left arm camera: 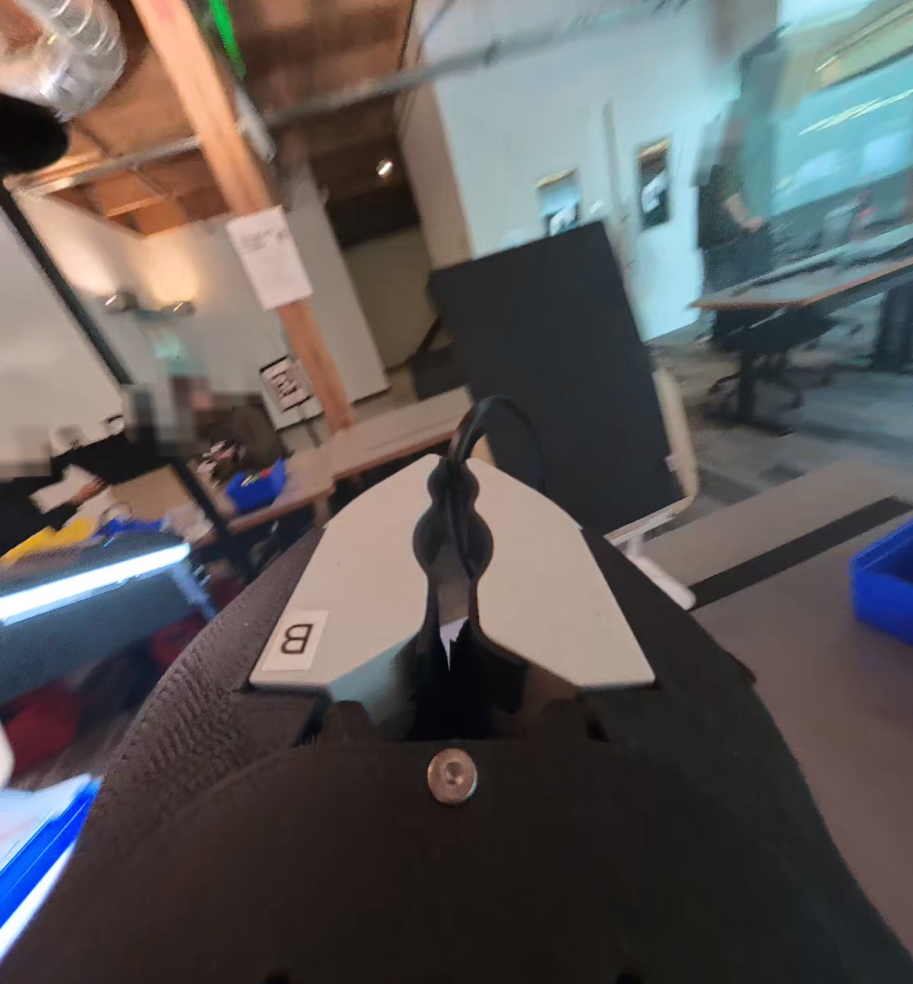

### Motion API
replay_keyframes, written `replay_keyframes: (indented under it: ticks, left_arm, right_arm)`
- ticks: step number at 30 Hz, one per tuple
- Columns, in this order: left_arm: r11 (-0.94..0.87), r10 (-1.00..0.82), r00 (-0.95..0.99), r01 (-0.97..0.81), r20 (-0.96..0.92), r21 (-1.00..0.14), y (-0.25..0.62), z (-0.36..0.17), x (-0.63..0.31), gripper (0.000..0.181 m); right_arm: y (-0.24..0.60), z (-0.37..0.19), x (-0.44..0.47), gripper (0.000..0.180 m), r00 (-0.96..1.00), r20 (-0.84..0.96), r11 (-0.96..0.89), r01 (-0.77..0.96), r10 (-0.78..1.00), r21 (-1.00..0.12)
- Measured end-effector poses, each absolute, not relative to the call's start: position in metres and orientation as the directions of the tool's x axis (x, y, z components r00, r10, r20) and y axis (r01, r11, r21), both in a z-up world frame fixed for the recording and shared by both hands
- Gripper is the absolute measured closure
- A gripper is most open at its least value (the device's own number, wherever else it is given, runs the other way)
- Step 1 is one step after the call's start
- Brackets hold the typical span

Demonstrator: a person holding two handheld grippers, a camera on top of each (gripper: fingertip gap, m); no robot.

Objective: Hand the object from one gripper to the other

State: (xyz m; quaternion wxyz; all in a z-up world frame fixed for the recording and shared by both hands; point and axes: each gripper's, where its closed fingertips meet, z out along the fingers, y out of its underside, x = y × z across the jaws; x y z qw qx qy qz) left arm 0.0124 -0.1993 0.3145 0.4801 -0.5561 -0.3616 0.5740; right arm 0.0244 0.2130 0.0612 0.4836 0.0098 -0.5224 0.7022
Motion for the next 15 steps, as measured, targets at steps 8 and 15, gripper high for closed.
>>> replay_keyframes:
  ticks: [8,15]
  left_arm:
    - [-0.352,0.804,0.435,-0.199,-0.405,-0.914,-0.076,0.269,0.033,0.177]
    - [-0.615,0.608,0.437,-0.27,-0.663,-0.741,0.0,0.156,0.025,0.177]
  right_arm:
    - [0.164,0.072,0.06,0.134,-0.727,0.469,-0.181,-0.618,0.502,-0.765]
    - [0.12,0.104,0.079,0.114,-0.86,0.388,-0.202,-0.466,0.331,-0.861]
